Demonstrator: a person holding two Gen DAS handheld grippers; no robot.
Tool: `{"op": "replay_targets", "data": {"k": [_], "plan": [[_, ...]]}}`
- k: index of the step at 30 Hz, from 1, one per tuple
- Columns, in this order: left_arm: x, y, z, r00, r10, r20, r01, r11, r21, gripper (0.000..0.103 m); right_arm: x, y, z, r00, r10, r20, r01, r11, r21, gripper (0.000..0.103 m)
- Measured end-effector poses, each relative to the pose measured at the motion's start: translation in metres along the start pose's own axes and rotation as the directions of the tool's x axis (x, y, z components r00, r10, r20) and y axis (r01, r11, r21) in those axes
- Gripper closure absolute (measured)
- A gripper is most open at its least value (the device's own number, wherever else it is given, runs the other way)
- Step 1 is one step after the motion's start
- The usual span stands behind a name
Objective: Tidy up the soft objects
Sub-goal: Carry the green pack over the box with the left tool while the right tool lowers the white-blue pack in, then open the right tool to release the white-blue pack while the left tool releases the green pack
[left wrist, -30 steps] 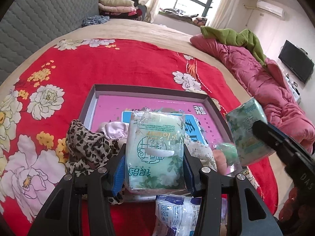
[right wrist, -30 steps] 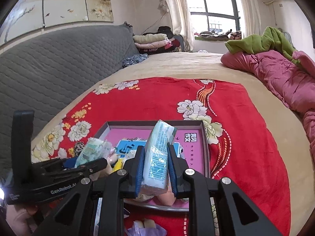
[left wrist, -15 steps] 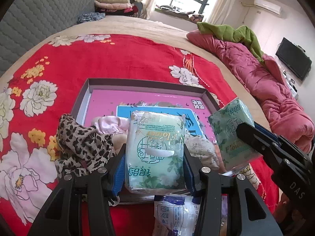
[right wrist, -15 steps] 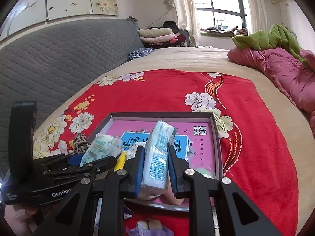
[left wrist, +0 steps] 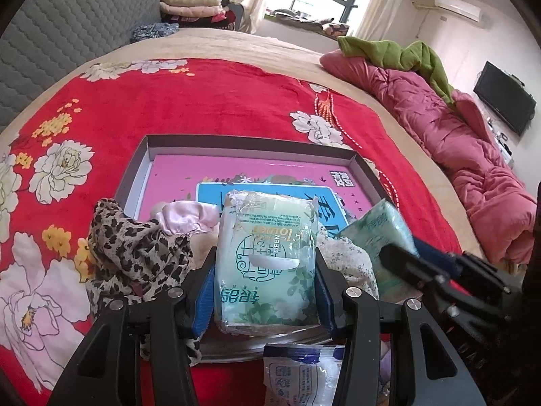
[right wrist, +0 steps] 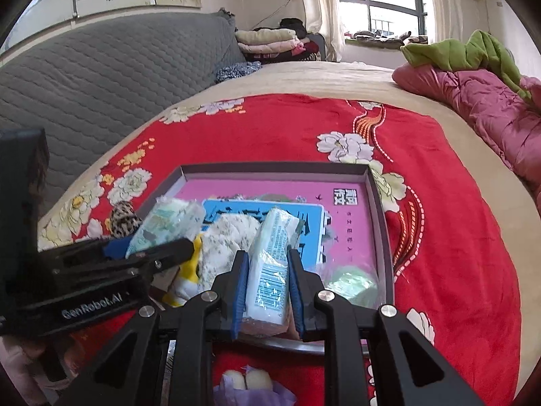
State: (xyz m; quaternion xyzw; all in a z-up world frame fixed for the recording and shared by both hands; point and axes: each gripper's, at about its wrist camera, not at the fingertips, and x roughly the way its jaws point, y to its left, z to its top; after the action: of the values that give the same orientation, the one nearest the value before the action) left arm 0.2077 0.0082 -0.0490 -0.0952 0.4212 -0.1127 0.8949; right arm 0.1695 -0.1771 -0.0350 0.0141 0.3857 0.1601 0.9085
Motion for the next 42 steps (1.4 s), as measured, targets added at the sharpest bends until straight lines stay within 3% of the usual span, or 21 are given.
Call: {"op": "replay_targets", "data": {"k": [11, 27, 37, 42], "plan": [[0.008, -0.011, -0.002, 0.999, -0.028, -0.016, 0.028, 1.0, 0.008, 0.052, 0.003, 0.001, -0.001, 0.998, -0.06, 0.005, 0.06, 0.997, -0.046, 0.08], [0.012, -0.008, -0.004, 1.0, -0.007, -0.017, 0.008, 1.0, 0.003, 0.052, 0.006, 0.013, -0.006, 0.999, -0.04, -0.009, 0.039, 0.995, -0.095, 0.079], [0.013, -0.009, -0.003, 1.0, 0.0, -0.028, 0.0, 1.0, 0.006, 0.051, -0.002, 0.003, -0.002, 0.997, -0.074, 0.013, 0.075, 0.995, -0.059, 0.066], [0.013, -0.008, -0.003, 1.0, 0.005, -0.031, -0.005, 1.0, 0.006, 0.051, -0.011, 0.001, -0.001, 0.997, -0.076, 0.034, 0.078, 0.996, -0.054, 0.064]]}}
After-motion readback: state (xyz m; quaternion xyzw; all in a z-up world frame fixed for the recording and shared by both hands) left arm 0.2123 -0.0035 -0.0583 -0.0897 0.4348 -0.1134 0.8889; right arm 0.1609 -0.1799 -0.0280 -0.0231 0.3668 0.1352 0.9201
